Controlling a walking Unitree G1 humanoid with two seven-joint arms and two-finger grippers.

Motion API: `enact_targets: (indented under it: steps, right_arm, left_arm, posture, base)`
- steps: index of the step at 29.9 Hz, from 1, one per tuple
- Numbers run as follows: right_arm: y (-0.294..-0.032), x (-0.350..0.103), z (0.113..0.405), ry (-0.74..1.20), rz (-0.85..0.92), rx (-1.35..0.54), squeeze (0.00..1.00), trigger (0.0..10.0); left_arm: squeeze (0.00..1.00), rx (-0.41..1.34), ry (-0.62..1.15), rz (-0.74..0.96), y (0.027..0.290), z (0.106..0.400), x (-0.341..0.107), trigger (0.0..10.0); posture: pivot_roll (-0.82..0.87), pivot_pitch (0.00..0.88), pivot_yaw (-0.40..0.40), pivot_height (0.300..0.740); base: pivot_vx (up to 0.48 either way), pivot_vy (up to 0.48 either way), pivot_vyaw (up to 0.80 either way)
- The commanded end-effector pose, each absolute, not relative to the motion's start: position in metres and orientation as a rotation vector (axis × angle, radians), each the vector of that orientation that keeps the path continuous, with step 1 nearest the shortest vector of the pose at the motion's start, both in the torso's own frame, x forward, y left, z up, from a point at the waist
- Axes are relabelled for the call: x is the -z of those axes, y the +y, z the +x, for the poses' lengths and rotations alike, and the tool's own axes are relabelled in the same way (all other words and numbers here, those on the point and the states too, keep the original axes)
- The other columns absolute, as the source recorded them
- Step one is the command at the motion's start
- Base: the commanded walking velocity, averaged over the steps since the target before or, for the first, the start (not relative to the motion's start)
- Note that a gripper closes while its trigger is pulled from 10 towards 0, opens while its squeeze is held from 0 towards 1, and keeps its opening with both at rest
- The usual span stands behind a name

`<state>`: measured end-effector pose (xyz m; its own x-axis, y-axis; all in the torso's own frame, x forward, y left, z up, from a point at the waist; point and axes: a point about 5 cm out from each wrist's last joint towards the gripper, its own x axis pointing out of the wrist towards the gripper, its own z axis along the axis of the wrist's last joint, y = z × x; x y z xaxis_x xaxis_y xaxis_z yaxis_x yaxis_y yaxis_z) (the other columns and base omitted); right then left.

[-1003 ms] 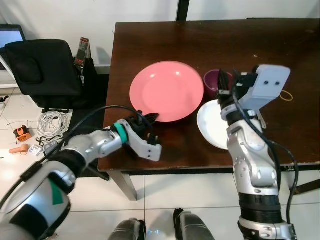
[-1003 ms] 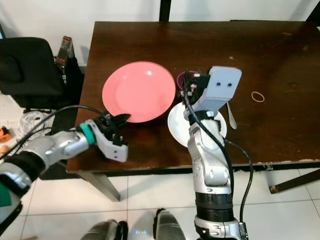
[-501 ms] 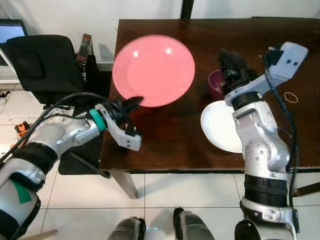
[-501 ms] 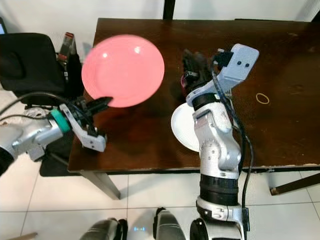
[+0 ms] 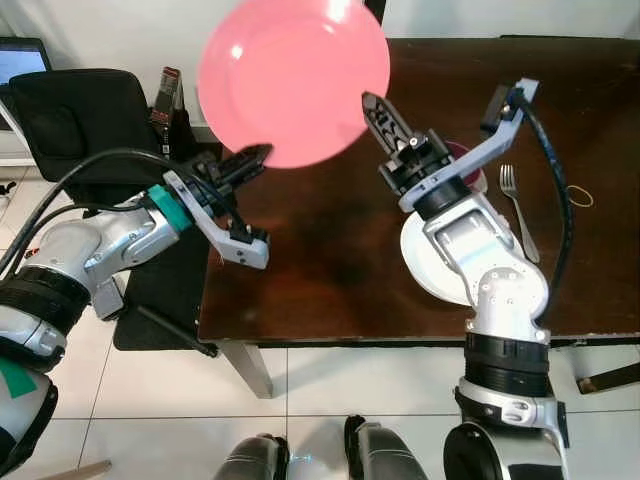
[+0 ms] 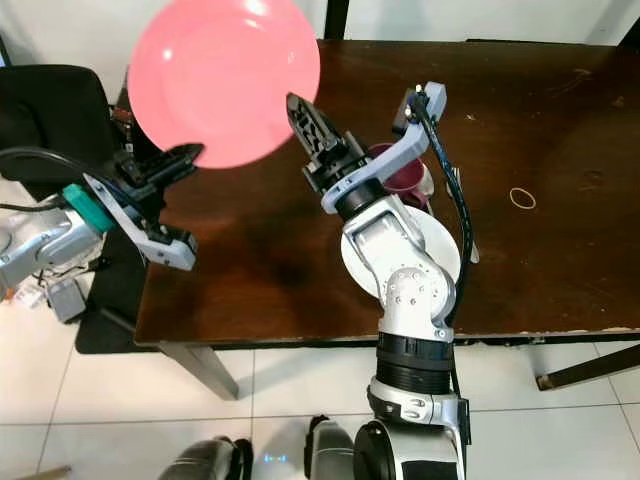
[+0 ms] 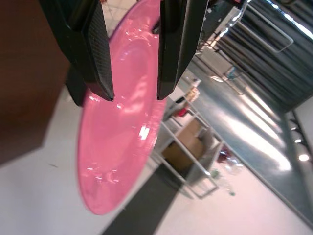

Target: Setting the table

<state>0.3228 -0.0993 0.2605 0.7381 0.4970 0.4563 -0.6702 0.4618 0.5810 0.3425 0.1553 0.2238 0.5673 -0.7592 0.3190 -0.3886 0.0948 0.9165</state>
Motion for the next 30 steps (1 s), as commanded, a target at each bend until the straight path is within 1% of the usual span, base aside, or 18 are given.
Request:
enact_targets:
  steps: [1,2,4,5,7,13,19,22,23,25,30]
  right_arm:
    - [-0.093,-0.275,0.319,-0.296,0.817,-0.816,0.0,10.0]
    - [-0.093,-0.275,0.319,-0.296,0.817,-0.816,0.0,10.0]
    - [-0.09,-0.291,0.315,-0.362,0.803,-0.905,0.0,10.0]
    - [-0.09,-0.291,0.315,-0.362,0.803,-0.905,0.0,10.0]
    - [-0.089,-0.298,0.315,-0.377,0.766,-0.947,0.0,10.0]
    - [-0.091,-0.299,0.319,-0.383,0.745,-0.951,0.0,10.0]
    - [-0.094,-0.3,0.319,-0.399,0.737,-0.943,0.0,10.0]
    - [-0.108,-0.301,0.322,-0.427,0.724,-0.89,0.0,10.0]
    - [-0.108,-0.301,0.322,-0.427,0.724,-0.89,0.0,10.0]
    - [-0.118,-0.301,0.32,-0.445,0.731,-0.875,0.0,10.0]
    - [-0.125,-0.301,0.315,-0.471,0.747,-0.878,0.0,10.0]
  left_arm:
    - [0.0,0.275,-1.11,1.507,0.154,0.343,-0.244,10.0]
    - [0.0,0.275,-1.11,1.507,0.154,0.343,-0.244,10.0]
    - [0.0,0.216,-1.16,1.501,0.152,0.344,-0.255,10.0]
    - [0.0,0.216,-1.16,1.501,0.152,0.344,-0.255,10.0]
    - [0.0,0.155,-1.213,1.474,0.149,0.345,-0.267,10.0]
    - [0.0,0.096,-1.273,1.424,0.141,0.344,-0.282,10.0]
    - [0.0,0.096,-1.278,1.419,0.139,0.344,-0.283,10.0]
    - [0.0,0.063,-1.248,1.452,0.146,0.35,-0.286,10.0]
    - [0.0,0.063,-1.248,1.452,0.146,0.35,-0.286,10.0]
    - [0.0,0.043,-1.243,1.464,0.149,0.353,-0.288,10.0]
    - [0.0,0.024,-1.227,1.476,0.152,0.355,-0.289,10.0]
  posture:
    - [0.05,0.04,0.027,0.74]
    - [0.05,0.04,0.027,0.74]
    - [0.05,0.032,0.027,0.74]
    - [0.05,0.032,0.027,0.74]
    - [0.05,0.028,0.023,0.74]
    - [0.05,0.02,0.021,0.74]
    - [0.05,0.018,0.027,0.74]
    - [0.05,0.018,0.031,0.74]
    - [0.05,0.018,0.031,0.74]
    - [0.05,0.019,0.033,0.74]
    - [0.05,0.023,0.033,0.74]
  base:
    - [0.0,0.0,0.0]
    - [0.0,0.0,0.0]
    - [0.0,0.0,0.0]
    - [0.0,0.0,0.0]
    - [0.0,0.0,0.0]
    - [0.0,0.0,0.0]
    - [0.0,0.0,0.0]
    - [0.0,0.0,0.0]
    - [0.0,0.0,0.0]
    - [0.0,0.0,0.0]
    - [0.0,0.0,0.0]
